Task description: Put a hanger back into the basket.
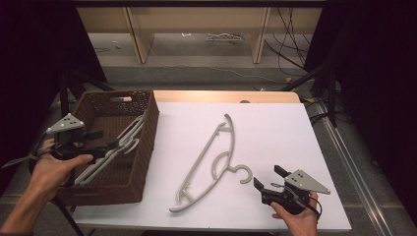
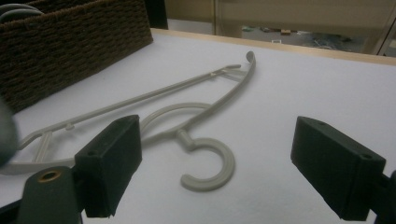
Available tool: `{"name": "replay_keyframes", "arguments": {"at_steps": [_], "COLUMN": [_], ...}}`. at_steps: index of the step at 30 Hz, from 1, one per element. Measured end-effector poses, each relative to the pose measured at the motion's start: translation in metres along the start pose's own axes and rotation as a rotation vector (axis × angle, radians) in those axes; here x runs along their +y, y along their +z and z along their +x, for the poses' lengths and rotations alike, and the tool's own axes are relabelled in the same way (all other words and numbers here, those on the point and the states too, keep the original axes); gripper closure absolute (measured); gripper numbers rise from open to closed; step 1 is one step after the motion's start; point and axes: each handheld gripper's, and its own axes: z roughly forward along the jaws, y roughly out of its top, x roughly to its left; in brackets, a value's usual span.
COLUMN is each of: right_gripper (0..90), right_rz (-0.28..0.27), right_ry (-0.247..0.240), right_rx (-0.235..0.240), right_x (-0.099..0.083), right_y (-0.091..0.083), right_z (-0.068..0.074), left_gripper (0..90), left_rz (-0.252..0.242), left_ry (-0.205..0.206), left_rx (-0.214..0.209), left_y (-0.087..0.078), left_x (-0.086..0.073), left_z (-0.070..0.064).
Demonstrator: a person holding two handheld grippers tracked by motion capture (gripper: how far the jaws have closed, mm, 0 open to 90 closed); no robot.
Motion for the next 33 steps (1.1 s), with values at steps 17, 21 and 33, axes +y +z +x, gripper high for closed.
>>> {"name": "replay_keyframes", "arguments": {"at_steps": [17, 21, 33], "right_gripper": [17.3, 17.3, 17.3], "right_rz": [-0.014, -0.023, -0.041], "right_ry": [-0.005, 0.005, 0.004], "right_rx": [-0.010, 0.008, 0.012], "right_x": [0.000, 0.001, 0.000], "right_y": [0.000, 0.000, -0.001], "right_z": [0.000, 0.000, -0.002], "left_gripper": [21.0, 19.1, 17.1], "left_rz": [-0.093, -0.113, -0.135], "left_ry": [0.032, 0.048, 0.048], "left_rx": [-0.119, -0.152, -0.207], "left_y": [0.025, 0.036, 0.068], "left_x": [0.005, 0.005, -0.004], "left_z": [-0.080, -0.098, -0.131]}}
